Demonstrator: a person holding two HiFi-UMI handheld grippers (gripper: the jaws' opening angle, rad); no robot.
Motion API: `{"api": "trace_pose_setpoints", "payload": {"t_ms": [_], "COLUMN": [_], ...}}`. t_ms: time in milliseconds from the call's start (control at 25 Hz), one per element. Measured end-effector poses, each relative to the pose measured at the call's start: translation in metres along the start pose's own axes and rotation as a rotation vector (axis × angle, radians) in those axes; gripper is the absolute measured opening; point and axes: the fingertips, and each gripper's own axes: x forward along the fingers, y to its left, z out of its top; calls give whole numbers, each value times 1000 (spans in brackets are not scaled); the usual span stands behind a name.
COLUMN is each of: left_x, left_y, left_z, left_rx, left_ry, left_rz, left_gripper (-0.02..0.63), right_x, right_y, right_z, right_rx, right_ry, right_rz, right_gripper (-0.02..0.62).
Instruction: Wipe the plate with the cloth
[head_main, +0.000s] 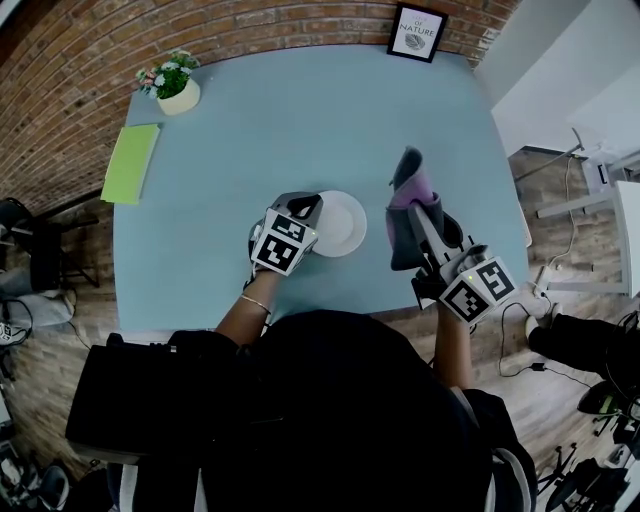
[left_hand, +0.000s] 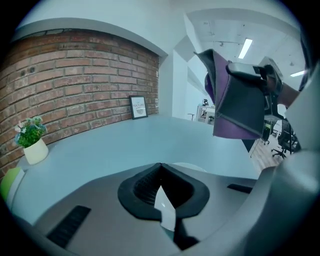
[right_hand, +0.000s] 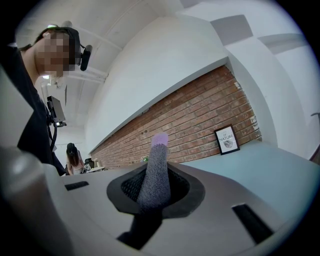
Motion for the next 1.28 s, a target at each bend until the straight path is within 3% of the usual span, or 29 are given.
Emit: {"api": "trace_pose_setpoints", "payload": {"t_ms": [200,400,1280], "left_x": [-10,-29,-98], "left_y": [0,-1,9], "left_z": [25,44,100], "left_rx": [-77,-79,-152], "left_ry": [-82,-159,-381], "left_rz": [0,28,227], "left_gripper": [6,6,6], "right_x": [1,3,54], "right_y": [-2,-2,7], "right_z": [2,0,9], "right_rx": [4,9,-33], "right_ry": [-2,-3,40], "right_rz": [9,33,325], "right_gripper": [40,40,40]}}
